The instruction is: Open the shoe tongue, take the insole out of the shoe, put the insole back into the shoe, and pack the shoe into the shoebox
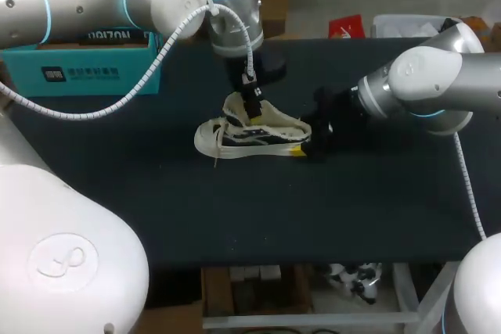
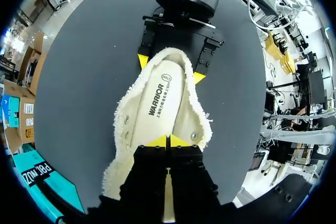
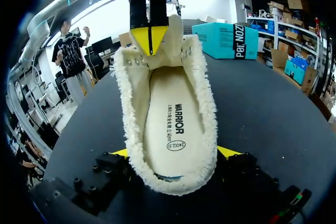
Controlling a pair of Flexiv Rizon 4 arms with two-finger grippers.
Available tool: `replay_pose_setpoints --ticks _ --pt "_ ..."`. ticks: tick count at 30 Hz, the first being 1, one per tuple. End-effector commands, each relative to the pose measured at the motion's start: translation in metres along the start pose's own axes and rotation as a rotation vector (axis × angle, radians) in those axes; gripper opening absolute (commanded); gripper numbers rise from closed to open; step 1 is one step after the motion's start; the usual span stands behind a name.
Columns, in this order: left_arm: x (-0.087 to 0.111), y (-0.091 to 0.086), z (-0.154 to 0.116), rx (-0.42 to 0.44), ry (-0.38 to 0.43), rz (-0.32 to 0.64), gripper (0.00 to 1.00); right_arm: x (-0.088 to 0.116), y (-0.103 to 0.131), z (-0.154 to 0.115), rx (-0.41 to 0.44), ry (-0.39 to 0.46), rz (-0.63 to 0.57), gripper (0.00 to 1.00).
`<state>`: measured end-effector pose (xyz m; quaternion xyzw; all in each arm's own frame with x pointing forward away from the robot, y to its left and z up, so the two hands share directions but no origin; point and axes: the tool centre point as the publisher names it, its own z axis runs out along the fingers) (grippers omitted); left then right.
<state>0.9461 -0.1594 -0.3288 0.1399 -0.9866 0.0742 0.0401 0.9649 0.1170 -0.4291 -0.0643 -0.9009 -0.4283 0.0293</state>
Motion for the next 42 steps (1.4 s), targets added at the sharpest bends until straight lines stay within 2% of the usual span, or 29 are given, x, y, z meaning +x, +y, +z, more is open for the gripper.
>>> replay_pose_setpoints --ticks 1,13,24,37,42 --pt "-0.005 0.001 0.015 0.025 0.020 0.040 0.00 -0.001 -0.006 0.005 -0.002 0.000 -0.001 0.00" --pt "-0.008 0.003 0.036 -0.017 0.085 0.110 0.00 -0.001 -0.006 0.005 -0.002 0.000 -0.001 0.00" --pt "0.001 0.000 0.055 -0.076 0.096 0.128 0.00 -0.001 -0.006 0.005 -0.002 0.000 -0.001 0.00" --pt "0.011 0.003 0.076 -0.131 0.018 0.119 0.00 -0.001 -0.006 0.005 -0.002 0.000 -0.001 0.00" --pt "0.014 0.005 0.077 -0.136 -0.008 0.122 0.12 -0.001 -0.006 0.005 -0.002 0.000 -0.001 0.00"
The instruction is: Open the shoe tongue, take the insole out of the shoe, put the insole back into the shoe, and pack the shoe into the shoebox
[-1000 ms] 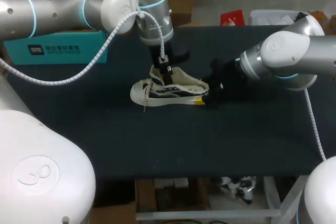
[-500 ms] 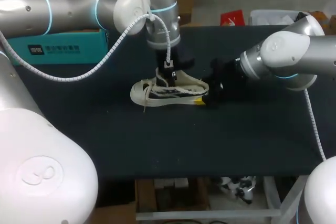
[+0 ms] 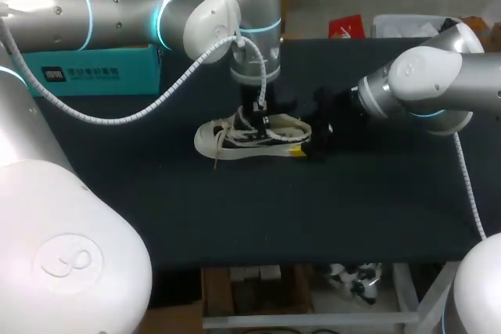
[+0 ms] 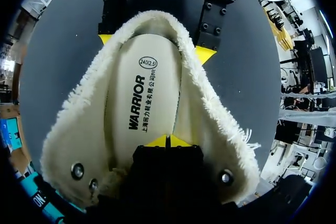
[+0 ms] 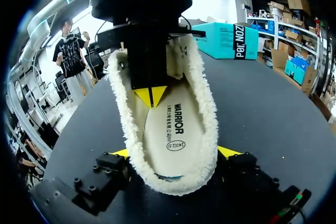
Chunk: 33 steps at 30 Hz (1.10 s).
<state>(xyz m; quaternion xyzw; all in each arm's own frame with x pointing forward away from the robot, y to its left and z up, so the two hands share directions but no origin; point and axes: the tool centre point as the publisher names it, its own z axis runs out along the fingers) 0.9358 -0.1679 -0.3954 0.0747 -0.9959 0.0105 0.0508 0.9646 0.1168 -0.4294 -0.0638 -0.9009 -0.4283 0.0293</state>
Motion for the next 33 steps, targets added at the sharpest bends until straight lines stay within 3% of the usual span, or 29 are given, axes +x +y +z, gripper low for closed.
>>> replay_pose_setpoints --ticks 1,10,22,33 --pt "0.009 -0.001 0.010 -0.002 -0.026 -0.005 0.15 -0.002 -0.006 0.005 -0.003 -0.001 0.000 0.00" --pt "0.007 -0.001 0.013 -0.005 -0.072 -0.040 0.30 -0.002 -0.006 0.005 -0.003 -0.001 0.000 0.00" --pt "-0.009 -0.004 0.042 -0.025 -0.207 -0.106 0.29 -0.002 -0.006 0.005 -0.003 -0.001 0.000 0.00" --pt "-0.047 0.003 0.066 -0.017 -0.340 -0.126 0.31 -0.002 -0.006 0.005 -0.003 -0.001 0.000 0.00"
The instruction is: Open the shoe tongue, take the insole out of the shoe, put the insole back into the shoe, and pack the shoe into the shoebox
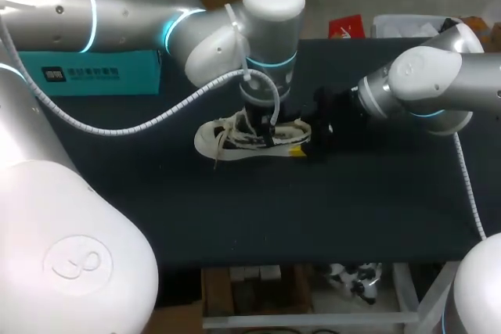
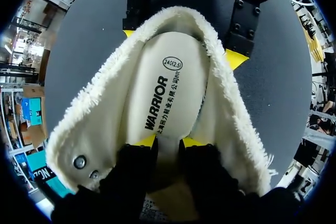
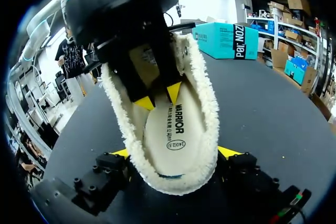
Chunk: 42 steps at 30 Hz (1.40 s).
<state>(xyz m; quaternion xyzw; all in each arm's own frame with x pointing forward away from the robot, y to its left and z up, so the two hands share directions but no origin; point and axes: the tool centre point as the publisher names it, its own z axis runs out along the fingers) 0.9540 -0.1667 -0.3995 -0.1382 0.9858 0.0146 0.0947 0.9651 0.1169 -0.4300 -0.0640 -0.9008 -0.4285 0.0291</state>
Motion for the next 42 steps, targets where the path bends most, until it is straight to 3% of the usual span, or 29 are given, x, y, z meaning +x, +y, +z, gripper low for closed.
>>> replay_pose_setpoints --ticks 1,13,15,19,21,30,42 --pt "-0.012 0.000 0.072 0.010 -0.051 0.002 0.31 -0.001 -0.005 0.005 -0.002 -0.001 0.000 0.00" --pt "-0.048 -0.004 0.093 0.021 -0.100 0.021 0.27 -0.001 -0.005 0.005 -0.002 -0.001 0.000 0.00" --pt "-0.051 -0.005 0.095 0.025 -0.102 0.024 0.22 -0.001 -0.005 0.005 -0.002 -0.001 0.000 0.00" --pt "-0.054 -0.007 0.095 0.036 -0.113 0.033 0.00 -0.001 -0.005 0.005 -0.002 -0.001 0.000 0.00" --pt "-0.056 -0.007 0.093 0.044 -0.116 0.037 0.00 -0.001 -0.005 0.005 -0.002 -0.001 0.000 0.00" --pt "-0.049 -0.005 0.064 0.112 -0.079 0.074 0.00 -0.001 -0.005 0.005 -0.002 -0.001 0.000 0.00" --pt "-0.014 -0.016 -0.012 0.271 0.004 0.135 0.00 -0.001 -0.005 0.005 -0.002 -0.001 0.000 0.00"
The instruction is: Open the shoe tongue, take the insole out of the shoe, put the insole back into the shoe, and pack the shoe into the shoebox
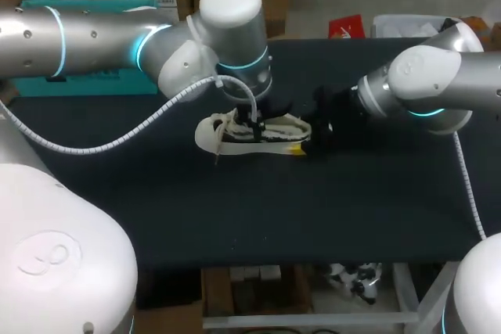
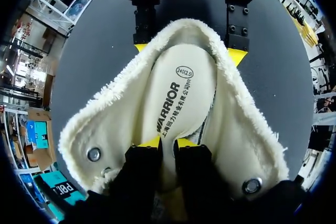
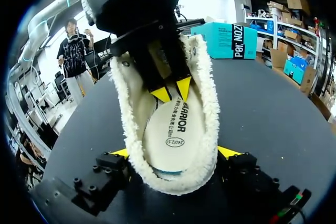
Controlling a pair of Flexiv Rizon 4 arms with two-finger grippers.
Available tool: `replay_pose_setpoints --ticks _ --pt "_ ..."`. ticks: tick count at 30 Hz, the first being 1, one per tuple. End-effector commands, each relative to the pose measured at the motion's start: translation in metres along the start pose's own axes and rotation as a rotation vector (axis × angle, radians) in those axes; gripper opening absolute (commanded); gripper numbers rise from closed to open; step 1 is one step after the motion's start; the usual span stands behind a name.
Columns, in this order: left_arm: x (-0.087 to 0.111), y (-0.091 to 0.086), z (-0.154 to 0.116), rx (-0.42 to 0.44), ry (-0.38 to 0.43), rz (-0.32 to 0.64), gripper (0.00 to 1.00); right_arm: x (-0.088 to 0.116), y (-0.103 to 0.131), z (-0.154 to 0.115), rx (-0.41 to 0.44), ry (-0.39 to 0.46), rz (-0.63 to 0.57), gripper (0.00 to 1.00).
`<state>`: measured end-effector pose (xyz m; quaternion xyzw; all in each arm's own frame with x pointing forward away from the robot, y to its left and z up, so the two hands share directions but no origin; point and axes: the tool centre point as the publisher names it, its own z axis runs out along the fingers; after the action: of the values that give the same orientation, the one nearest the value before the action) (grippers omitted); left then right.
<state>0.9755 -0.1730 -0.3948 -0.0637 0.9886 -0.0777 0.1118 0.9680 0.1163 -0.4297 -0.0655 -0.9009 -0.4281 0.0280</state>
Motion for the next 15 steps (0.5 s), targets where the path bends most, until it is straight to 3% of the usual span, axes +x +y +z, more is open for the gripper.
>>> replay_pose_setpoints --ticks 1,9,15 --pt "0.006 -0.009 -0.013 0.078 0.014 0.003 0.00 0.002 -0.006 0.005 -0.003 0.003 -0.002 0.00" --pt "0.022 -0.030 -0.039 0.128 0.037 -0.004 0.00 0.002 -0.006 0.005 -0.003 0.003 -0.002 0.00" --pt "0.028 -0.036 -0.049 0.154 0.054 -0.022 0.00 0.002 -0.006 0.005 -0.003 0.003 -0.002 0.00"
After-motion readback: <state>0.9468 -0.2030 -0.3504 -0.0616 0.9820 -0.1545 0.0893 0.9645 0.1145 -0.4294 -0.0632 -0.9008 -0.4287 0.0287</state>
